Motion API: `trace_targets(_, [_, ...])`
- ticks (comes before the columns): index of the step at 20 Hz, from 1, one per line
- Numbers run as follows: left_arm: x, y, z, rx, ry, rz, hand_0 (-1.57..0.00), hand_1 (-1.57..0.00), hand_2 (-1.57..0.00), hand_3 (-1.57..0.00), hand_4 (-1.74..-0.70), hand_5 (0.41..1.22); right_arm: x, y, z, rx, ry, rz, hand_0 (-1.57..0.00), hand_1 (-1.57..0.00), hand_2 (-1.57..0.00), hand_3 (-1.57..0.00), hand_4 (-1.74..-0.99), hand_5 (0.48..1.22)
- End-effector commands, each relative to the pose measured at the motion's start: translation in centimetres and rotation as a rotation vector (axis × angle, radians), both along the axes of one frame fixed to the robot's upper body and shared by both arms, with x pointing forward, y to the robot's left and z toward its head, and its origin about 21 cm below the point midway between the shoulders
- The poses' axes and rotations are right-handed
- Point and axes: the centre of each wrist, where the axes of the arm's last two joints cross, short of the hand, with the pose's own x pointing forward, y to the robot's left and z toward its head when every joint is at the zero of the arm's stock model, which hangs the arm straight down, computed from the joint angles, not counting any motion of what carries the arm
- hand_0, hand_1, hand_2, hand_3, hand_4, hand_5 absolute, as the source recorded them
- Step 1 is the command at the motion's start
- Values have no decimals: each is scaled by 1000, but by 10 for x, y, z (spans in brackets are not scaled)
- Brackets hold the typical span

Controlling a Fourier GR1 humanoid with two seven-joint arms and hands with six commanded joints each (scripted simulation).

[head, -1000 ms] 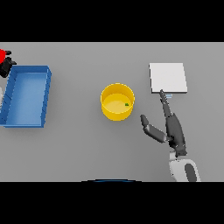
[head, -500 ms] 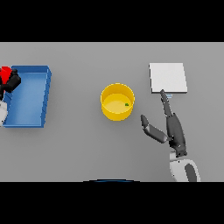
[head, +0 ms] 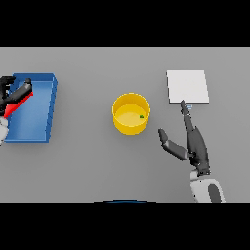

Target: Pick up the red beaker and tilt it to pour out 1 green nut into yellow bowl. Pick up the yellow bowl and place it on the metallic measuring scale.

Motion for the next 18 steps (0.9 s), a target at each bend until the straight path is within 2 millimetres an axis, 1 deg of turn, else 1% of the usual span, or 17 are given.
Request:
trace_targets(1, [1,-1,-1,6,3,-18,-316,-260,-267,-251,-822,657,0,1,0,-1,-1,1,1,1,1,1,-1009,639])
trace_targets(3, [2,3,-4,11,1,-26,-202,-166,-170,-160,-802,652,-2,0,0,-2,-4,4,1,1,1,1,-1015,642])
trace_targets(4, [1,2,-4,11,-11,-37,-161,-133,-136,-128,-796,649,-1,4,0,-14,12,6,1,1,1,1,-1019,643])
trace_targets(5, [2,0,-7,5,-12,-39,-129,-106,-109,-102,-790,649,0,1,2,-29,15,3,1,1,1,1,-1021,640])
trace_targets(6, [2,-1,-4,15,-26,-43,-103,-85,-87,-82,-782,651,2,1,4,-62,28,1,1,1,1,1,-1020,640])
trace_targets(7, [3,-2,0,23,-48,-52,-82,-67,-69,-65,-773,655,5,0,8,-89,25,56,1,1,1,1,-1014,666])
trace_targets(8, [2,1,1,27,-54,-49,-65,-54,-55,-52,-763,657,11,0,13,-127,37,97,1,1,1,1,-1005,669])
trace_targets(10, [3,-4,0,9,-49,-56,-41,-34,-35,-33,-750,661,28,-6,24,-314,30,187,1,1,1,1,-1044,679])
trace_targets(12, [3,-5,2,3,-70,-70,-26,-21,-22,-21,-743,664,42,-6,38,-462,34,265,1,1,1,1,-1094,677])
trace_targets(13, [1,-5,0,0,-71,-71,-21,-17,-17,-16,-740,668,50,-2,44,-542,11,308,1,1,1,1,-1122,674])
trace_targets(15, [-2,-3,-5,10,-62,-65,-13,-10,-11,-10,-733,677,61,4,50,-680,1,391,1,1,1,1,-1174,674])
trace_targets(17, [-1,-2,-1,13,-71,-63,-8,-6,-7,-6,-736,685,71,9,58,-788,-22,472,1,1,1,1,-1197,677])
trace_targets(18, [0,-1,-2,6,-62,-55,-6,-5,-5,-5,-737,689,77,13,63,-836,-32,498,1,1,1,1,-1207,674])
